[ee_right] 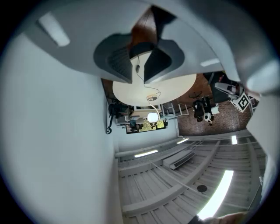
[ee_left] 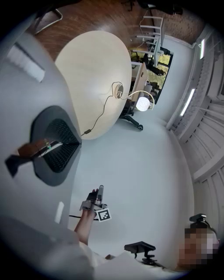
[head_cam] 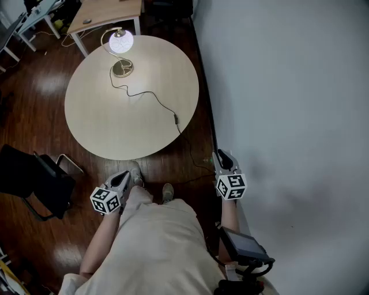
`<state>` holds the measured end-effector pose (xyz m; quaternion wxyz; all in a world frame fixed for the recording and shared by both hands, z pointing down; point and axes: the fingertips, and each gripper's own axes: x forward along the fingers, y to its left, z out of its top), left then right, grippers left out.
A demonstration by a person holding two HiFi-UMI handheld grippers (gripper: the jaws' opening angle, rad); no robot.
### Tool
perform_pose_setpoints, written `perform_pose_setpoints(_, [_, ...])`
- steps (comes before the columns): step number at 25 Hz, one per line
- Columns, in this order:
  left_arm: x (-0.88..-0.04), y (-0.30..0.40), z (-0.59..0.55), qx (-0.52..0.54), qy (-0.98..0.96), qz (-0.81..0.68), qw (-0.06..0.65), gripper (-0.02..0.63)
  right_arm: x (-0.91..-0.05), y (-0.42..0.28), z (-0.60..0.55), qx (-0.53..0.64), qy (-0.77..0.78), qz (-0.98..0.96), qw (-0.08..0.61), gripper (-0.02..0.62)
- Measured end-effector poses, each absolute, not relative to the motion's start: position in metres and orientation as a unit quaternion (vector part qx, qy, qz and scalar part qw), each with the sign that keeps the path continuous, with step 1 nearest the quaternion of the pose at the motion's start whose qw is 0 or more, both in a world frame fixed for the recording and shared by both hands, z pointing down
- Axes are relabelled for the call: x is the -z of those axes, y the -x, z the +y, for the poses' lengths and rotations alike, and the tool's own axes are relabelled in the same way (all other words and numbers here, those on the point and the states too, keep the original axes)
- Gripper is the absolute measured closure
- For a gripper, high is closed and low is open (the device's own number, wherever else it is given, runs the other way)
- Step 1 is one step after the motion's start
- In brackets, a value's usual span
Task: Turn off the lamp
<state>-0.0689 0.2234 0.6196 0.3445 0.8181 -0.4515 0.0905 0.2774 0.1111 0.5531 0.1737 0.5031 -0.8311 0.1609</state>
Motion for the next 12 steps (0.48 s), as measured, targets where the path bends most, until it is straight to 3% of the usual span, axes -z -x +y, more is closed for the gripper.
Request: perform_pose_setpoints(12, [-0.606,0.163,0.126,-0.088,-0.851,-0.404,0.323,0.604,-0.535,-0.144,0.042,-0.145,-0.509,-0.825,0.2,0.523])
